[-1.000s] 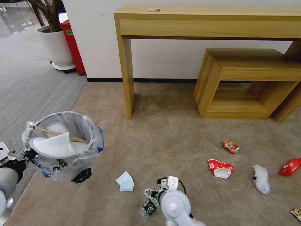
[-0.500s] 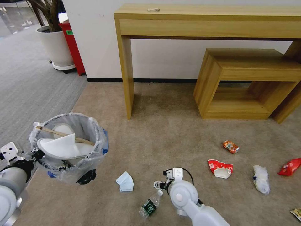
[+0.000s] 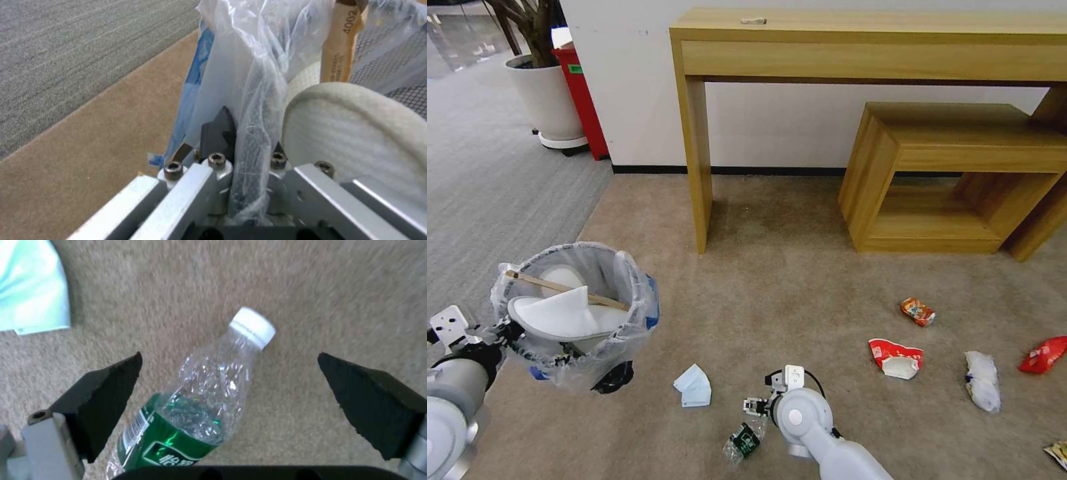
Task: Pick up the trash bin and place the garbage on the floor into it.
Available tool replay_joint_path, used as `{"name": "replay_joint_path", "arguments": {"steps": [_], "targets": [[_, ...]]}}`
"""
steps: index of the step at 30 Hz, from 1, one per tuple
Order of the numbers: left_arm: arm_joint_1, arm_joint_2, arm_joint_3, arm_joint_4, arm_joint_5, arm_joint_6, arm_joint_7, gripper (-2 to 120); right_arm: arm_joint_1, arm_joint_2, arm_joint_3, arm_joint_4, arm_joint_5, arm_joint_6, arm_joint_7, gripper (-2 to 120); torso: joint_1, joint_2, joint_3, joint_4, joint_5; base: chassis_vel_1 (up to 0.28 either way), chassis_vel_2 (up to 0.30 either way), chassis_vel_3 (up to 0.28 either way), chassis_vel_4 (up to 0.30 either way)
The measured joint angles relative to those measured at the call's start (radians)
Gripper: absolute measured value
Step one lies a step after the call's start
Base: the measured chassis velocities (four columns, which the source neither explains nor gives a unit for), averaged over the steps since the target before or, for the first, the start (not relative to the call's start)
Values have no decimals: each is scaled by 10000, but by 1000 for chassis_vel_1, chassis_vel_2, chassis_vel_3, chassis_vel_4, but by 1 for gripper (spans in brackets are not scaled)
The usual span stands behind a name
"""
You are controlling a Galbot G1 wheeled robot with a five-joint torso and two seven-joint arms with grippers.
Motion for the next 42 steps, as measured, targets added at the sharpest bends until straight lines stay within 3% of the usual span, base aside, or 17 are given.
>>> {"name": "replay_joint_path", "arguments": {"steps": [34, 38, 42], "targets": [[175, 98, -122, -140, -133, 0, 111, 1, 48, 810, 415, -1389, -551, 17, -718, 100, 0, 0, 0, 0, 0, 0, 0, 0, 0], [207, 97, -147, -177, -182, 0, 117, 1, 4, 839, 465, -1430, -748, 18, -852, 97, 0, 0, 0, 0, 1, 0, 0, 0, 0], [234, 109, -201, -202, -244, 0, 118, 1, -37, 826, 484, -1430, -871, 18, -917, 82, 0, 0, 0, 0, 1, 0, 0, 0, 0]]}}
